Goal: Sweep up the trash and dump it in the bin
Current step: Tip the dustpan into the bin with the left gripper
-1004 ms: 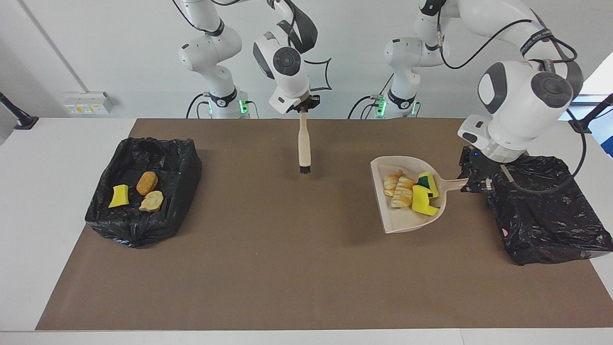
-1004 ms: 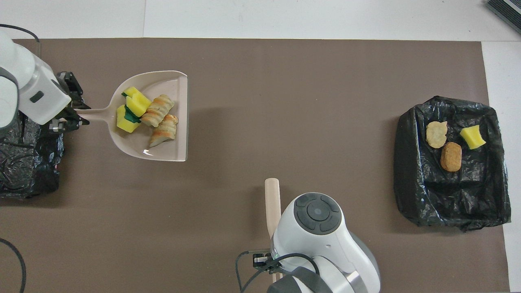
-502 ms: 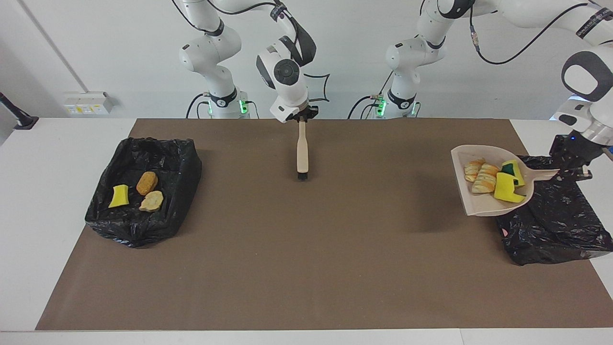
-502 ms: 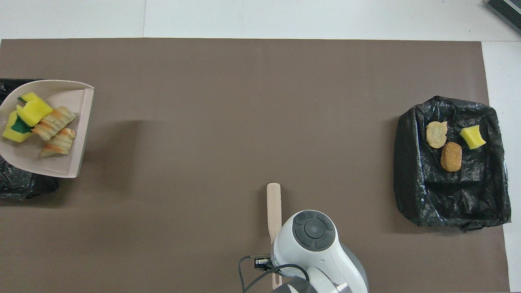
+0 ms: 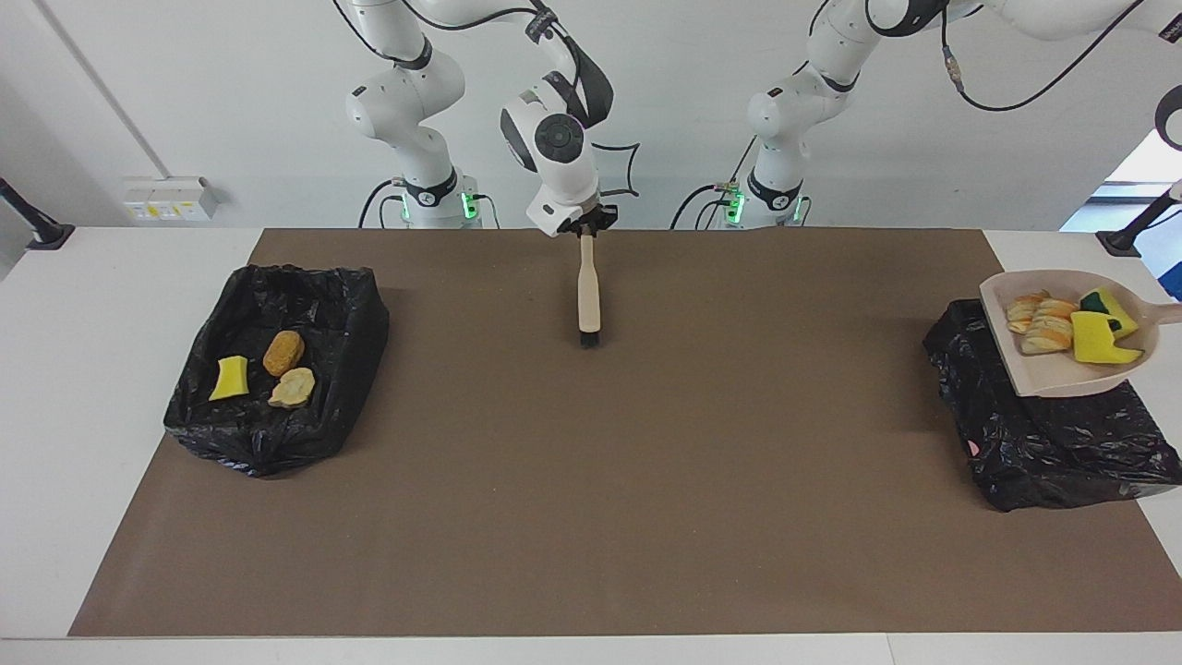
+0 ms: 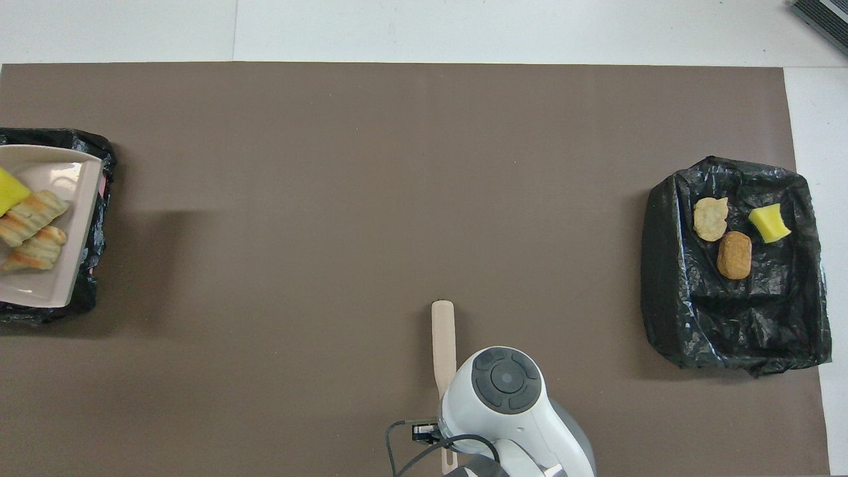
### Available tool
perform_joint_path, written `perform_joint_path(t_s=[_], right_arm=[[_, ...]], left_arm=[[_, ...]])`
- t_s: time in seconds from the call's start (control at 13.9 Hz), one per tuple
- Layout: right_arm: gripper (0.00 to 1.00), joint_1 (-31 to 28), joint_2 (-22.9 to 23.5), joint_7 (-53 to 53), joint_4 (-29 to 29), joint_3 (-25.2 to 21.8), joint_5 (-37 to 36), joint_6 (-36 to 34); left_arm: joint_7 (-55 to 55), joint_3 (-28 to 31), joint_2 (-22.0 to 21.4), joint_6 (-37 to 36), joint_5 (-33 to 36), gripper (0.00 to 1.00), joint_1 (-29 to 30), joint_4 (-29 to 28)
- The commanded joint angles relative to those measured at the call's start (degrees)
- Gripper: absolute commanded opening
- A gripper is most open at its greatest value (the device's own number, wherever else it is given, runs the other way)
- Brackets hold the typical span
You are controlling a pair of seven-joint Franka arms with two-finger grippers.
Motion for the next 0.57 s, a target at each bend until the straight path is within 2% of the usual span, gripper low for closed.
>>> perform_joint_path(t_s=[0.0,0.07,0.14,0.36,0.5], right_arm=[[0.42,0.08,0.11,0.33,-0.49,-0.02,0.63,1.42],[0.76,0.08,0.37,0.33,-0.23,-0.02,0.63,1.42],[1.0,0.08,0.72,0.16,0.29,-0.02,0.63,1.33],[1.0,-0.7,2.04,-0.72,3.54,-0.37,-1.3,1.51],[1.0,-4.2,2.13,-1.16,7.31,-0.46,-5.93,0.9]], left_arm=[[-5.66,0.77,-0.83,3.56,7.86,0.0,-1.42,-3.19],[-11.27,0.68,-1.88,3.73,14.68,0.0,-3.08,-5.21],[-17.85,0.68,-3.02,3.39,19.88,0.0,-4.14,-7.23],[-23.71,0.59,-6.54,3.91,27.39,0.0,-4.24,-13.03],[-24.42,0.59,-7.08,4.0,31.78,0.0,-4.32,-13.4]])
